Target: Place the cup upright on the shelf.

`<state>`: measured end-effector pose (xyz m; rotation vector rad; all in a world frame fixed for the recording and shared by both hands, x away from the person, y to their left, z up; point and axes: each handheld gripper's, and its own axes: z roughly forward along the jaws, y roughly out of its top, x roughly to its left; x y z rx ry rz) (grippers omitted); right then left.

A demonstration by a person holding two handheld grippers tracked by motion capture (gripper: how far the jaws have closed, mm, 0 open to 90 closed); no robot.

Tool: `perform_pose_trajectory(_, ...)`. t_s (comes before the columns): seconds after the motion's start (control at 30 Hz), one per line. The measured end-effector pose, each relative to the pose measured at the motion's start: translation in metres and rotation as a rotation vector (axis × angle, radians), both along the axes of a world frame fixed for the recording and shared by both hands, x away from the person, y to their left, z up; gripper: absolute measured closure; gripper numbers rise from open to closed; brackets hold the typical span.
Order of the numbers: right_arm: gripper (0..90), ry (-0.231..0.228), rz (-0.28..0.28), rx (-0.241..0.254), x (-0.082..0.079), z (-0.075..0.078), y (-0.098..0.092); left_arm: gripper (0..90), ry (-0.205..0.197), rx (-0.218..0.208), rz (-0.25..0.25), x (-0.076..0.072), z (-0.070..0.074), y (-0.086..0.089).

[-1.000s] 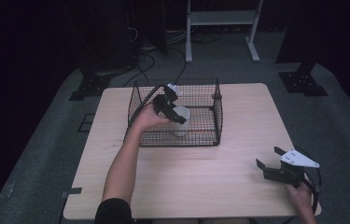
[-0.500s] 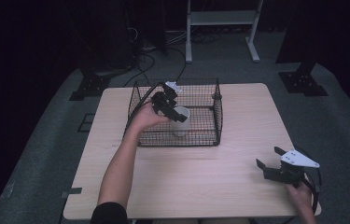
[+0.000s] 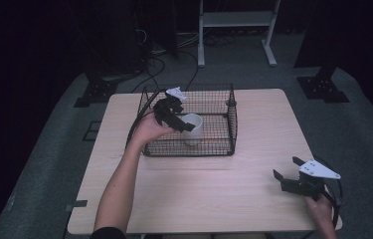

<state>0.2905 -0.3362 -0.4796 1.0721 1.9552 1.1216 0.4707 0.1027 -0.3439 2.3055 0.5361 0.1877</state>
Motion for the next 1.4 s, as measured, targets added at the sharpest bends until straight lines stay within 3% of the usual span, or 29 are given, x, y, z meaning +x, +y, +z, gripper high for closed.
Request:
perform_pose_trajectory(0.4, 13.1, 0.002, -0.002, 0.001, 0.000, 0.000, 0.000, 7.3, -0.054, -0.025, 0.011, -0.029, 0.006, 0.015)
perform_pose_trajectory(0.9, 13.1, 0.003, -0.007, -0.007, 0.001, 0.000, 0.000, 7.3, -0.067, -0.035, 0.021, -0.062, 0.000, 0.030)
perform_pose_trajectory(1.4, 13.1, 0.004, -0.011, -0.012, 0.001, 0.000, 0.001, 7.2, -0.121, -0.062, 0.018, -0.096, -0.001, 0.034)
